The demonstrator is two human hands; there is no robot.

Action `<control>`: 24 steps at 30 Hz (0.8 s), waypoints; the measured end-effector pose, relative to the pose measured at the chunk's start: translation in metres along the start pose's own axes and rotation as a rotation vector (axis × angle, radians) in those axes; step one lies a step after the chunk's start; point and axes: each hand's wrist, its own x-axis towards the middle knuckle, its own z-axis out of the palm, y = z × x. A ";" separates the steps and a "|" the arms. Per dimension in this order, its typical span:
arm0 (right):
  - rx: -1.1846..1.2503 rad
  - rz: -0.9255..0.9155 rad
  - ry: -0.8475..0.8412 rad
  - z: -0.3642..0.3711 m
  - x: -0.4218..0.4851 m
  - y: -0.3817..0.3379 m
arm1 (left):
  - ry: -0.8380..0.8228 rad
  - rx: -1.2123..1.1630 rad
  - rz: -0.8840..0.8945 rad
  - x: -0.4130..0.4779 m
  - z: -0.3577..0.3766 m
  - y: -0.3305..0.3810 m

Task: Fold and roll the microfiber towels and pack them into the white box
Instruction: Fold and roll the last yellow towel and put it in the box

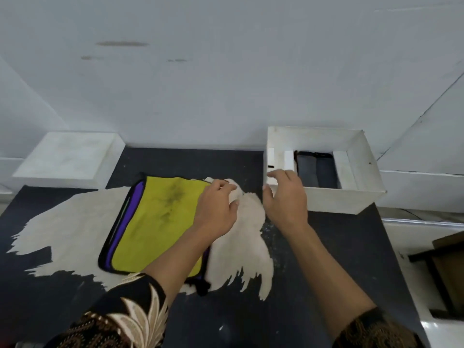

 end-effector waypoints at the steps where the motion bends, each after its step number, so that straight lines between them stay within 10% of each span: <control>1: 0.021 0.024 -0.011 0.012 -0.016 -0.010 | 0.000 0.005 -0.021 -0.011 -0.007 -0.020; 16: -0.190 0.050 -0.568 0.171 -0.176 -0.091 | -0.412 0.162 -0.407 -0.167 -0.041 -0.253; 24: -0.164 0.210 -0.502 0.178 -0.175 -0.097 | -0.222 0.076 -0.462 -0.165 -0.035 -0.262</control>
